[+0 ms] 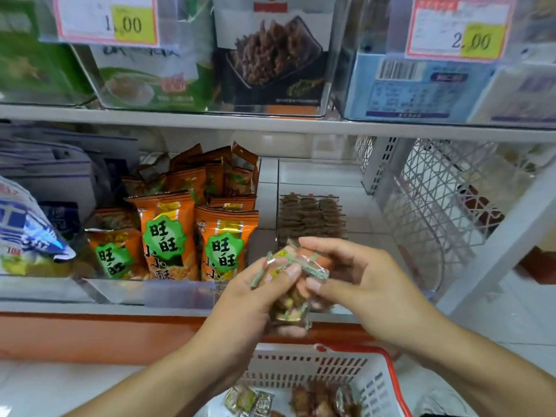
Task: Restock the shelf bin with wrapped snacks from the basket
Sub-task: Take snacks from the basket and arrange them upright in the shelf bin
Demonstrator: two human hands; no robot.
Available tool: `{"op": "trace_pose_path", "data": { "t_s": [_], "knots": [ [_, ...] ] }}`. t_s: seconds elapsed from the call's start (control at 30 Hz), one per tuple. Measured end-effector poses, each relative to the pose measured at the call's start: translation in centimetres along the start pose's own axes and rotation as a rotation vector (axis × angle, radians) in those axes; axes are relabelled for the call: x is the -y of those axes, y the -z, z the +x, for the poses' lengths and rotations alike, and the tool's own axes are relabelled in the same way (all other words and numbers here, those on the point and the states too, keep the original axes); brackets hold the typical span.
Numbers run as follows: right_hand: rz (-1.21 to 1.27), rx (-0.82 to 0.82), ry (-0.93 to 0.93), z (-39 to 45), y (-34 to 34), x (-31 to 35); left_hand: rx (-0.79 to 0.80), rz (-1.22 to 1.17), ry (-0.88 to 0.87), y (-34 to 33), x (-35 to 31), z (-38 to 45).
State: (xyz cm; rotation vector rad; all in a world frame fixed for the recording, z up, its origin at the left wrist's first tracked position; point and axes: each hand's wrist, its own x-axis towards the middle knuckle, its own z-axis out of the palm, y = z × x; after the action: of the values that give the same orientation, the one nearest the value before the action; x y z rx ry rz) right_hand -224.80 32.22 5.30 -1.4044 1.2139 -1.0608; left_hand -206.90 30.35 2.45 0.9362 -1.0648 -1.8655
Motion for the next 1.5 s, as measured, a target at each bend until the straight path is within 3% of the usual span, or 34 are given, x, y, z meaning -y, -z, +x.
{"op": "trace_pose_path", "data": {
  "t_s": [0.1,0.23,0.5,0.6,0.73,0.8,0.87,0.97,1.03,1.13,1.33,1.4,1.5],
  "knots": [
    [0.093,-0.036,-0.022,0.3,0.8,0.6,-0.003,-0.032,0.019,0.0,-0.2,0.0],
    [-0.03,-0.167,0.036,0.1,1.7,1.0,-0.1,-0.063,0.057,0.1,-0.1,0.0],
    [0.303,0.102,-0.317,-0.5,0.9,0.4,-0.153,0.006,-0.125,-0.6,-0.9,-0.5],
    [0.39,0.193,-0.352,-0.7,0.4,0.3,-0.154,0.051,-0.15,-0.9,-0.8,-0.6],
    [0.487,0.173,-0.362,-0.8,0.1,0.5,-0.18,0.096,-0.096,-1.2,-0.9,-0.7],
    [0.417,0.111,-0.302,-0.9,0.4,0.7,-0.23,0.105,-0.019,-1.2,-1.0,-0.6],
    [0.125,0.03,-0.081,-1.0,1.0,0.9,-0.235,0.066,0.125,-0.9,-1.5,-0.6],
    [-0.344,-0.01,0.338,-1.1,1.8,0.8,-0.027,0.044,0.346,-0.3,-2.4,-0.9],
    [-0.406,0.012,0.377,-1.1,2.0,0.5,0.068,0.004,0.383,0.1,-2.6,-1.0],
    [-0.363,0.057,0.29,-0.9,2.3,0.1,0.09,0.024,0.339,0.3,-2.5,-0.9],
    [0.01,0.01,0.062,-0.6,4.4,1.3,-0.105,0.109,0.049,0.7,-1.6,-0.5],
    [0.113,0.069,-0.008,-0.8,4.5,1.6,-0.096,0.163,-0.018,0.7,-1.5,-0.6],
    [0.036,0.047,-0.076,-0.9,3.2,1.0,-0.019,0.228,-0.053,0.4,-1.3,-0.6]
  ]
}}
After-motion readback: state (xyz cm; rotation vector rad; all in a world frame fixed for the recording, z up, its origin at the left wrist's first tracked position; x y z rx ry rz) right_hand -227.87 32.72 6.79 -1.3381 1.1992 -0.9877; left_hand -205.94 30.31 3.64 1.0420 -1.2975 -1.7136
